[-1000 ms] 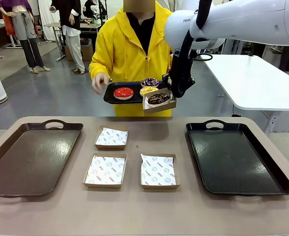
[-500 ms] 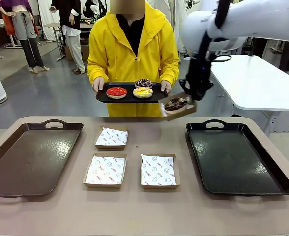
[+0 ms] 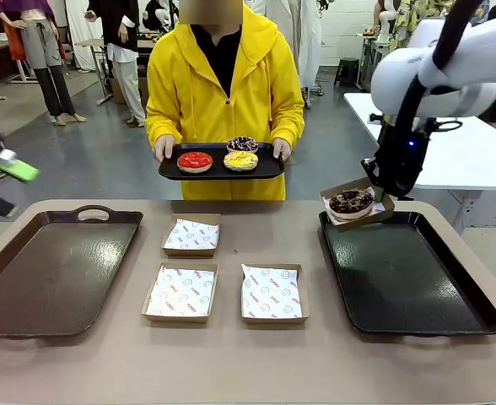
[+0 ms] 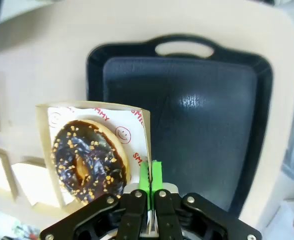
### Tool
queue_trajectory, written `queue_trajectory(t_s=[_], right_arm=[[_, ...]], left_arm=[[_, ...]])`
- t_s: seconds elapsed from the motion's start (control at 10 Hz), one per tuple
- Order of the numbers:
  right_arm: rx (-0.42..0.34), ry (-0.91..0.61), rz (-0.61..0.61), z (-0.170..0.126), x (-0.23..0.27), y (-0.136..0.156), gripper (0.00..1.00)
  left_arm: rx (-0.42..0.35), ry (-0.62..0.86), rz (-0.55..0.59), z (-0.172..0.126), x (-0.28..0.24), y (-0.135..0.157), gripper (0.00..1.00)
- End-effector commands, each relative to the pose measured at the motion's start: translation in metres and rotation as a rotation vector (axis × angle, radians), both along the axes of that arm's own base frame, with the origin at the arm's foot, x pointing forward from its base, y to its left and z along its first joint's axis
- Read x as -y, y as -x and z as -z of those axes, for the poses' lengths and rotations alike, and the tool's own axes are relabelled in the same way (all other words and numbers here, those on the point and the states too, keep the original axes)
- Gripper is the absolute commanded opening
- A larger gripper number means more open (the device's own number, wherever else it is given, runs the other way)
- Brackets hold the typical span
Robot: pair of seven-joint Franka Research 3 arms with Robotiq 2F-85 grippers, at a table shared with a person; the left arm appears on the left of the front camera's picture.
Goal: Individually package the donuts and arrange them on the tray.
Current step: Place the picked Paper togo box on the Handle tray while simultaneously picking up another Paper togo box from the table with the other hand.
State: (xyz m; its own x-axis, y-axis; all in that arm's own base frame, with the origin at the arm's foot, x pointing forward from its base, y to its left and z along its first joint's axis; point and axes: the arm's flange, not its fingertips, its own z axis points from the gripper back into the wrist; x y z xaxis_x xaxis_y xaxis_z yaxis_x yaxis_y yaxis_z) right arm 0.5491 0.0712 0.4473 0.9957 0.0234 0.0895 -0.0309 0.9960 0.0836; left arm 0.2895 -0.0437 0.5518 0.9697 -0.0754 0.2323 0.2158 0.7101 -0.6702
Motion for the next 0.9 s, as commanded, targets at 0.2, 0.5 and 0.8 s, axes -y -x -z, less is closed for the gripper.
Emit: queue_trajectory(t_s=[0.2,0.5,0.8], right_arm=[[0.041,-0.099,0.023,0.021,0.019,0.013,0.02],[0.020,-0.060,0.034,0.011,0.015,0.006,0.02],[0.020,-0.060,0.034,0.011,0.015,0.006,0.02]], left_arm=[[-0.005,-0.259,-0.016,0.010,0.077,-0.037,1.00],[-0.020,-0.374,-0.025,0.025,0.092,-0.083,1.00],[0.002,-0.371,-0.021,0.036,0.089,-0.083,1.00]])
